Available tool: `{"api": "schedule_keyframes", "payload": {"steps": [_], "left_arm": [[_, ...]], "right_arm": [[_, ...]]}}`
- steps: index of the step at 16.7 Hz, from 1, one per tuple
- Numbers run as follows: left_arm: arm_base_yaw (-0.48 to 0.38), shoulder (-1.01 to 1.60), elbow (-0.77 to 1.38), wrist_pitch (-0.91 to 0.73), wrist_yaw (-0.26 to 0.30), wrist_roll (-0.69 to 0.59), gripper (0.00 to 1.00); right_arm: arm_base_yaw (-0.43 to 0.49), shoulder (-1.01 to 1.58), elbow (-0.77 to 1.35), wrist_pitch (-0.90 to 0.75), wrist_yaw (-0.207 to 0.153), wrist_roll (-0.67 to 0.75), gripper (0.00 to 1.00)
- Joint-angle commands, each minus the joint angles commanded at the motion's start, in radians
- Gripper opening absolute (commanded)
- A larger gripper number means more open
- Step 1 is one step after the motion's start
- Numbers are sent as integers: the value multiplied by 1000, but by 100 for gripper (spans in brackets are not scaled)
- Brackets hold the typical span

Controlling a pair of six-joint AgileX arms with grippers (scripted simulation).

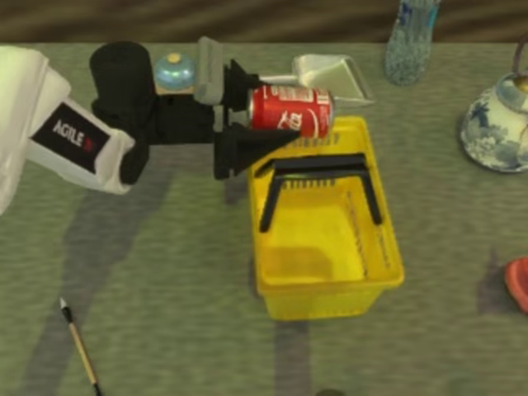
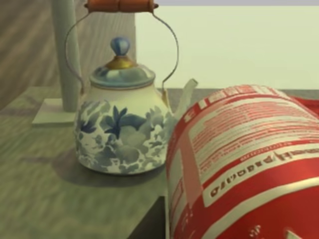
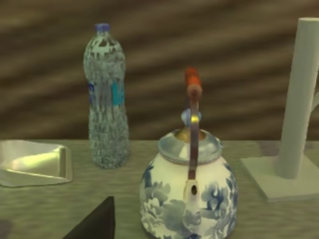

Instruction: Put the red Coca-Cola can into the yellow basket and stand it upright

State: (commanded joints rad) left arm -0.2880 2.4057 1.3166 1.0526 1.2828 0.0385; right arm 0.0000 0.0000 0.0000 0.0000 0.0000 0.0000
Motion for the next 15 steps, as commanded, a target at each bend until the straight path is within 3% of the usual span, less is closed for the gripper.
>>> {"api": "schedule_keyframes", "payload": {"steps": [4,15], "left_arm": [[0,0,0,0,0,0,98],[-1,-11,-1,-5,-6,-1,100]], "right_arm": [[0,0,0,0,0,0,100],[3,9,9,-6,0,-4,100]]}}
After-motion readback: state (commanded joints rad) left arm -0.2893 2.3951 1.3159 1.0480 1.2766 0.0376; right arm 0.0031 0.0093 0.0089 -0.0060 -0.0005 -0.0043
